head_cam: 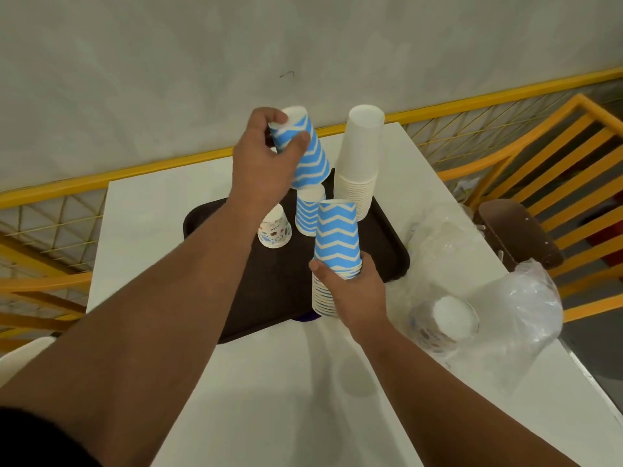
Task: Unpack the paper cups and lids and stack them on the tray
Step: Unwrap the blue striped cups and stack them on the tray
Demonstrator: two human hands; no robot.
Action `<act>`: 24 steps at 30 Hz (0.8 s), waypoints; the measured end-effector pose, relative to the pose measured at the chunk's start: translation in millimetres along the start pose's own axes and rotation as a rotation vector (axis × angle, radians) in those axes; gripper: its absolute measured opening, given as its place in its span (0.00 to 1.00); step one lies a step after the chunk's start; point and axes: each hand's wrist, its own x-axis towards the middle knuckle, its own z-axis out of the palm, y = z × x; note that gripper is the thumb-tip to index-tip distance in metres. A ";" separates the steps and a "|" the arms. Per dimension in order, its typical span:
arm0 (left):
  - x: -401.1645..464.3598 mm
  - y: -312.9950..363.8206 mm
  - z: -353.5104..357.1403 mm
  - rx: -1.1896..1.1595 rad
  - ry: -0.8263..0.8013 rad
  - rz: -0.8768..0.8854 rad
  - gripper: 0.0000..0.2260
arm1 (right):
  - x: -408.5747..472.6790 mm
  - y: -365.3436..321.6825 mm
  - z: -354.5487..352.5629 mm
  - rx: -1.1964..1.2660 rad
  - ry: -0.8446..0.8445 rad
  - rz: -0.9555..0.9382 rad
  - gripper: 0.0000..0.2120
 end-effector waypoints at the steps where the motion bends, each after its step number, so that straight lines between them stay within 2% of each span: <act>1: 4.6 -5.6 5.6 0.061 -0.031 0.022 0.12 | 1.2 1.1 -0.5 0.005 0.021 -0.003 0.31; 8: 4.5 -56.3 32.6 0.337 -0.269 0.019 0.16 | 1.3 8.1 0.0 0.027 0.035 -0.007 0.32; 12: -1.7 -74.9 34.6 0.503 -0.411 -0.074 0.15 | 2.8 8.9 1.6 0.032 0.024 0.003 0.31; 15: -6.6 -72.2 27.3 0.539 -0.414 -0.056 0.13 | 4.5 7.0 1.2 0.050 0.003 0.008 0.32; 17: -11.8 -54.6 19.8 0.448 -0.256 -0.040 0.12 | 4.3 4.0 0.9 0.093 -0.030 0.014 0.33; 19: -21.4 -31.5 11.1 0.258 -0.126 -0.098 0.11 | 2.1 -0.8 0.7 0.132 -0.091 0.024 0.34; 21: -35.5 -18.3 3.2 0.086 -0.233 -0.224 0.11 | -1.5 -8.3 -0.7 0.177 -0.161 0.022 0.32; 23: -52.9 -15.1 -1.5 -0.054 -0.432 -0.360 0.16 | -3.7 -15.6 -3.1 0.187 -0.229 -0.003 0.27; 24: -60.3 -16.0 -2.9 -0.106 -0.472 -0.403 0.19 | -4.6 -18.5 -4.1 0.184 -0.267 -0.010 0.26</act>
